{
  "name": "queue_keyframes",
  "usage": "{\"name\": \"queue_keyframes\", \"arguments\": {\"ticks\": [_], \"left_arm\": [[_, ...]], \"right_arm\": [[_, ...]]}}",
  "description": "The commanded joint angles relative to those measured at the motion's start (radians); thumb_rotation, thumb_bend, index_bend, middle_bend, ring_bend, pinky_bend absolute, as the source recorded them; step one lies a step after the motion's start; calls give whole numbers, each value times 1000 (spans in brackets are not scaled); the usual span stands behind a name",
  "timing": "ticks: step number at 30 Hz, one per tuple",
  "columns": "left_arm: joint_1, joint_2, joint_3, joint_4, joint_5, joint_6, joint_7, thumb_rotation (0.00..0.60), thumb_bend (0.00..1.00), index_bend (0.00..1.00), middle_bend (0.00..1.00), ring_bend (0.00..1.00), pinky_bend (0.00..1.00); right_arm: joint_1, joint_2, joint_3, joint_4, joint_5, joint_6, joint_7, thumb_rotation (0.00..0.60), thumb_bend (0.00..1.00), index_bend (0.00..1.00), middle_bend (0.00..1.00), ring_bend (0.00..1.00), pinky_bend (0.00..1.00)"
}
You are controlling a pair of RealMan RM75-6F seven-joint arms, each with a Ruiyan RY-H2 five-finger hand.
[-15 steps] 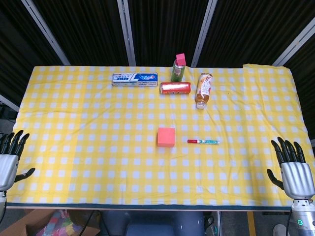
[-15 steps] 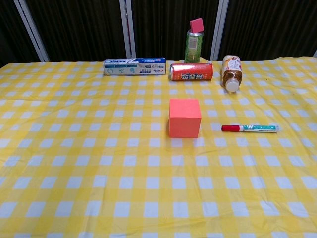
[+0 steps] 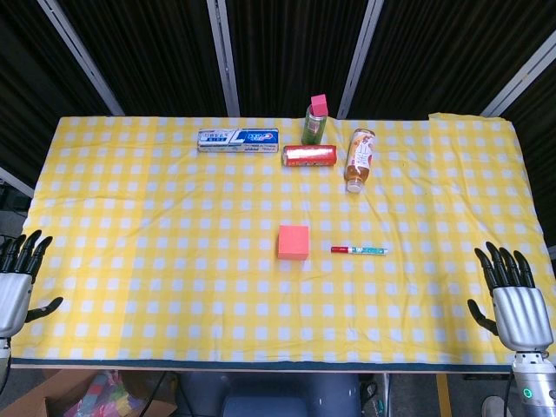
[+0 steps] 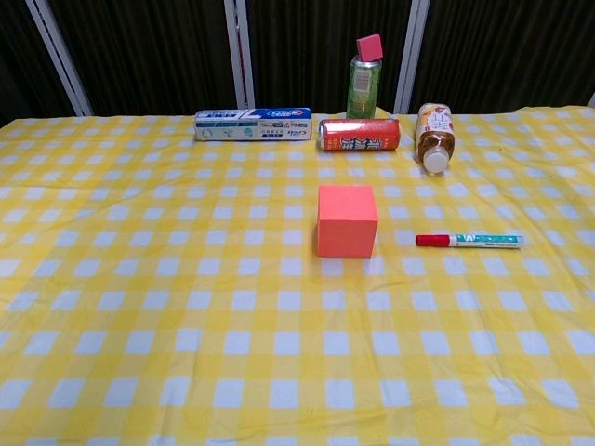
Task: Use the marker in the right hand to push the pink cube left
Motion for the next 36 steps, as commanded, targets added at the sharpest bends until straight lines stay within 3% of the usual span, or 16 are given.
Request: {"name": "queue_keyframes", "arguments": {"ticks": [1, 9, 16, 21, 27, 36], "left_arm": [[-2, -1, 1, 1, 0, -4, 2, 600, 0, 5, 0, 0, 27], [-1, -1, 6, -4, 6, -2, 3, 600, 0, 9, 0, 0, 27], [1, -5, 9, -1, 19, 6, -7, 600, 0, 13, 0, 0, 27], [-4, -7, 9, 0, 18, -1, -9, 600, 0, 25, 0, 0, 27], [-10, -4, 11, 2, 19, -15, -19, 600, 0, 27, 0, 0, 27], [-31, -3, 3, 0, -14, -65, -39, 600, 0, 29, 0, 0, 27]], "right_arm": [[0, -2, 0, 4, -3, 4, 4, 600, 367, 0, 0, 0, 36], [3, -1, -1, -3, 1, -7, 10, 600, 367, 24, 0, 0, 36], [63, 9, 30, -45, 27, -87, -37, 600, 367, 225, 17, 0, 36], [158, 5, 105, -133, 174, -229, -150, 600, 367, 259, 30, 0, 36], [260, -21, 188, -192, 334, -311, -292, 600, 367, 289, 38, 0, 36], [407, -113, 238, -182, 588, -392, -484, 600, 368, 361, 66, 0, 36]]}}
